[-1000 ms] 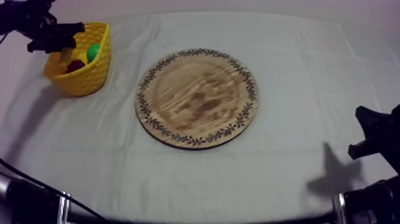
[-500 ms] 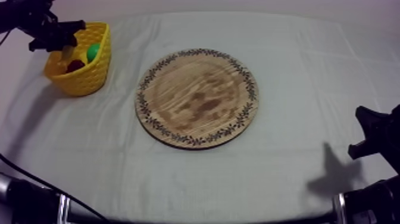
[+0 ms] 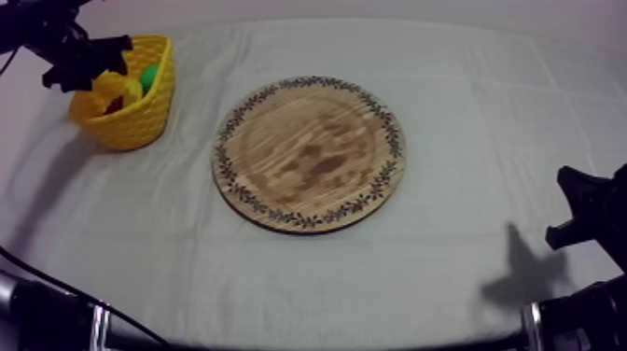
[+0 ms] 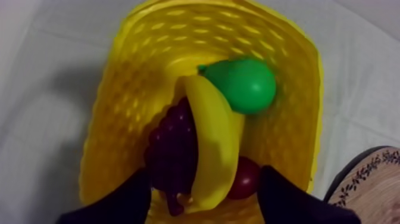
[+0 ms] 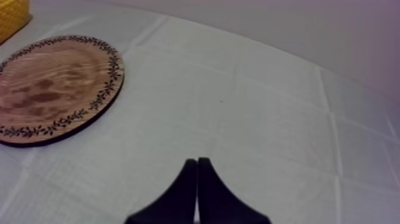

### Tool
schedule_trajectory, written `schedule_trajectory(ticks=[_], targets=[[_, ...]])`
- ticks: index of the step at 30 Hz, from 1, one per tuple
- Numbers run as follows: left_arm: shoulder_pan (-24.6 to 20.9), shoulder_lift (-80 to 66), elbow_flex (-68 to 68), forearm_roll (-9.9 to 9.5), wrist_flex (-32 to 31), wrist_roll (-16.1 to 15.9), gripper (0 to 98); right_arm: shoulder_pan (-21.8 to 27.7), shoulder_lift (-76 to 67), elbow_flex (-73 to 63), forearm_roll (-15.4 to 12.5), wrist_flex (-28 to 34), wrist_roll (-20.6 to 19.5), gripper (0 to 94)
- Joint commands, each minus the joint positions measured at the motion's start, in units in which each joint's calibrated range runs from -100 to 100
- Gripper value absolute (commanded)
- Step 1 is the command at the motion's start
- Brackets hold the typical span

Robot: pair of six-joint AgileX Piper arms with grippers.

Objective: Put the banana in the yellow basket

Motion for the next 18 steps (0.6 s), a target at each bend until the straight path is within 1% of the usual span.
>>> schedule_trajectory(ticks=[1, 4, 7, 13, 14, 16, 18], targets=[[0.04, -0.33, 0.1, 0.02, -0.06, 0.15, 69.0, -0.01, 0.0, -0.05, -0.01, 0.02, 0.01, 0.3], [0.04, -1.25, 0.07, 0.08, -0.02, 0.35, 66.9, -0.01, 0.0, -0.05, -0.01, 0.02, 0.01, 0.3], [-0.09, -2.78, 0.0, 0.21, -0.4, 0.6, 60.7, -0.01, 0.0, -0.05, -0.01, 0.02, 0.01, 0.3], [-0.26, -8.45, 2.45, 0.47, -1.38, 0.37, 53.3, -0.01, 0.0, -0.05, -0.01, 0.02, 0.01, 0.3], [-0.3, -9.73, 3.08, 0.46, -1.47, 0.35, 49.6, -0.01, 0.0, -0.05, -0.01, 0.02, 0.01, 0.3], [-0.38, -12.41, 4.49, 0.54, -1.66, -0.17, 35.4, -0.01, 0.0, -0.05, -0.01, 0.02, 0.01, 0.3], [-0.53, -15.29, 6.2, 0.47, -2.11, -0.48, 24.1, -0.01, 0.0, -0.05, -0.01, 0.02, 0.01, 0.3]])
